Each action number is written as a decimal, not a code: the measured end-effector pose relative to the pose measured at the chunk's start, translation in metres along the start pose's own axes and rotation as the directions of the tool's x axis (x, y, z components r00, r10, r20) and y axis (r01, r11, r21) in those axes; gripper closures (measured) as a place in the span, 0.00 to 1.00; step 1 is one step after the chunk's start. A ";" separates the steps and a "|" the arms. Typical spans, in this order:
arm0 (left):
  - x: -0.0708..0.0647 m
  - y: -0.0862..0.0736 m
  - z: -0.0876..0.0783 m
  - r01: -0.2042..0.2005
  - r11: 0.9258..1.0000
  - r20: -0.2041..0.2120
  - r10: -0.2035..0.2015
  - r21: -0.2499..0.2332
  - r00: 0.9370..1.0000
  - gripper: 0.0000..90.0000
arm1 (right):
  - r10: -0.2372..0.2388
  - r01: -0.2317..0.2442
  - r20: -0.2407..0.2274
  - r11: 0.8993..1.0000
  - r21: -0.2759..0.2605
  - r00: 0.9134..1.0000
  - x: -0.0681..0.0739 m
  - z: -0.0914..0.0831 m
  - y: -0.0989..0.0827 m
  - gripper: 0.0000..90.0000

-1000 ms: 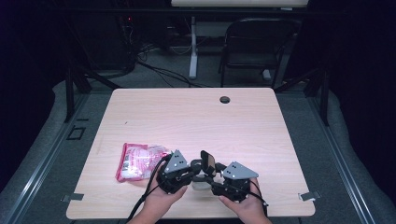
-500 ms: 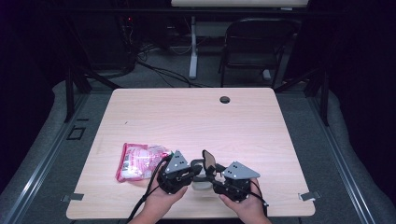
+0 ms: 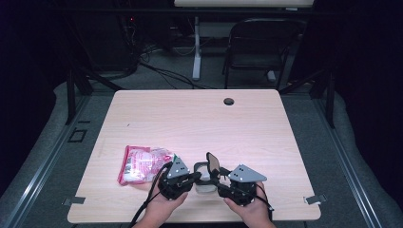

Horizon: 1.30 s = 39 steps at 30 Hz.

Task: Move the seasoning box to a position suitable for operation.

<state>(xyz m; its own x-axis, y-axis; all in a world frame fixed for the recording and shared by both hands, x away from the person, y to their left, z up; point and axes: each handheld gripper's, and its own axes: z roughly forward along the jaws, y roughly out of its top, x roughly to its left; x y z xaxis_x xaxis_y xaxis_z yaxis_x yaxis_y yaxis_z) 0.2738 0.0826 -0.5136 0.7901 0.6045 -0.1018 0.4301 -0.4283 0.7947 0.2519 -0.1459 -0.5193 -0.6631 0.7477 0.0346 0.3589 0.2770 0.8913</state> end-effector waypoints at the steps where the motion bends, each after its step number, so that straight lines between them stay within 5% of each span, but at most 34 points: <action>1: 0.000 -0.001 0.001 0.004 1.000 0.002 -0.004 -0.004 1.000 0.97 | 0.000 0.000 -0.001 1.000 0.000 1.000 0.000 0.000 0.000 0.60; 39: 0.002 -0.001 0.000 -0.009 1.000 0.014 0.009 -0.001 1.000 0.98 | 0.060 -0.060 -0.013 0.998 -0.011 0.998 -0.017 -0.015 -0.005 0.61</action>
<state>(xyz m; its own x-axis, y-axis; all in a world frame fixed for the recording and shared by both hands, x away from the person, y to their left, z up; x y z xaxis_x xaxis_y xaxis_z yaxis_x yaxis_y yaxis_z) 0.2752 0.0840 -0.5149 0.7998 0.5914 -0.1026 0.4225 -0.4333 0.7961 0.2513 -0.1692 -0.5170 -0.6491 0.7549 0.0937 0.3905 0.2250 0.8927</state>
